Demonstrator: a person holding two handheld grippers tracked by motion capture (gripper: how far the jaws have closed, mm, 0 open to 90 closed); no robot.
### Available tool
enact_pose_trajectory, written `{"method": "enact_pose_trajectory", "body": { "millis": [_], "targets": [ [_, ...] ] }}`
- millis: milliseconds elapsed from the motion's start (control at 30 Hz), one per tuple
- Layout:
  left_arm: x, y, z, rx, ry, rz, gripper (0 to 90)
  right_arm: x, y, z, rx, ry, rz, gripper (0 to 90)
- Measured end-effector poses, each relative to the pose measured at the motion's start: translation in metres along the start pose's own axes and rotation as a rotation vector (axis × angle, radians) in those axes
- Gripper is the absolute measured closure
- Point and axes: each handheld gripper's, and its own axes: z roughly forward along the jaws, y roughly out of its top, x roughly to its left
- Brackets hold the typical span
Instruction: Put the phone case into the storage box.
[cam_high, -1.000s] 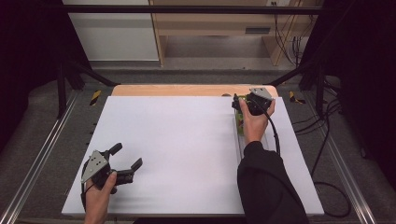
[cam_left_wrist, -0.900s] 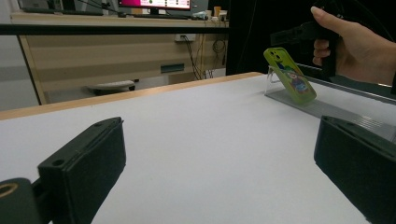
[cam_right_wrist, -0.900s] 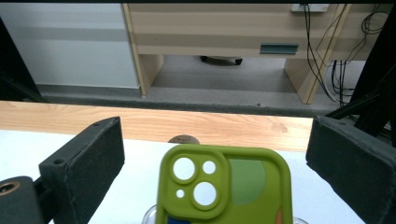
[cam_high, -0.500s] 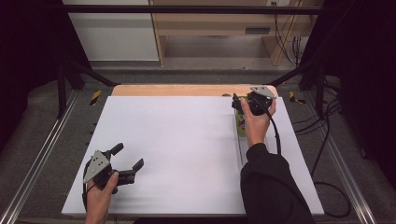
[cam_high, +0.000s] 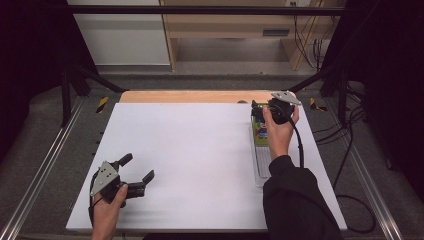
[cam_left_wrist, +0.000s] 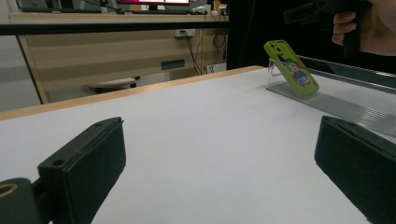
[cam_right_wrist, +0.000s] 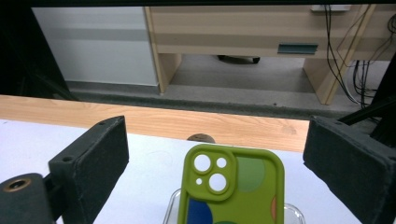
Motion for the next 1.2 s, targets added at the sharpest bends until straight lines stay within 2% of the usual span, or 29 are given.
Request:
{"method": "enact_pose_trajectory", "body": {
  "millis": [400, 533, 700, 1200],
  "targets": [
    [0.0, -0.001, 0.0, 0.006, 0.002, 0.001, 1.5, 0.0, 0.003, -0.012, 0.009, 0.046, -0.018, 6.5],
    [0.0, 0.0, -0.001, 0.002, 0.006, 0.004, 1.6, -0.002, 0.005, -0.017, 0.012, 0.066, -0.013, 5.7],
    [0.001, -0.001, -0.002, 0.003, 0.009, 0.003, 1.5, -0.006, 0.005, -0.023, 0.006, 0.079, 0.016, 5.5],
    [0.002, -0.001, -0.003, 0.004, 0.017, 0.007, 1.5, -0.011, 0.0, -0.042, 0.011, 0.128, 0.037, 5.5]
  ]
}}
